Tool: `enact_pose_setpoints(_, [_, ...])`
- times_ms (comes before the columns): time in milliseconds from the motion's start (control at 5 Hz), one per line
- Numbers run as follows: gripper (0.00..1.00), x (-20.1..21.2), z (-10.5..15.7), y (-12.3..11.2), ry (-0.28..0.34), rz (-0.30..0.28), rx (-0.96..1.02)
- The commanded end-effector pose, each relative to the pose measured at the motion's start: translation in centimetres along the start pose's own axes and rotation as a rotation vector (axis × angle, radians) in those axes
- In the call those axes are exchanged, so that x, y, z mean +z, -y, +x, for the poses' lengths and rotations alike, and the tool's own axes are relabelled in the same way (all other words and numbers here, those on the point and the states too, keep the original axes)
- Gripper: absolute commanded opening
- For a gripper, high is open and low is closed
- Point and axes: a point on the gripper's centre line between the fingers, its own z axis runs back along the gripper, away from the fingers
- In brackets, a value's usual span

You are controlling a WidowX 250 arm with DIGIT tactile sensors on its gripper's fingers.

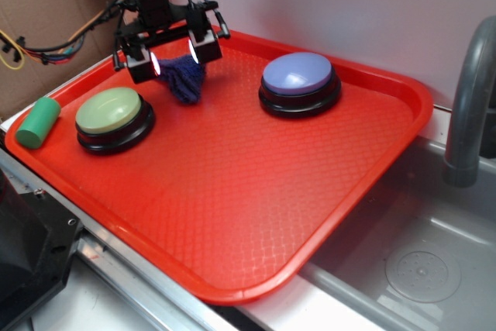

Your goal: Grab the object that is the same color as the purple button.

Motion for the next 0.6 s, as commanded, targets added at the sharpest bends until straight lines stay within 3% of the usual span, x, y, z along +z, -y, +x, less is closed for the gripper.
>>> enact_pose_setpoints(0, [0.0,-1.0,1.04,-0.13,0.023,-0.043,0.015])
enact_pose_setpoints(400, [0.0,-0.89,1.01,-0.31,0.026,-0.044,-0.001])
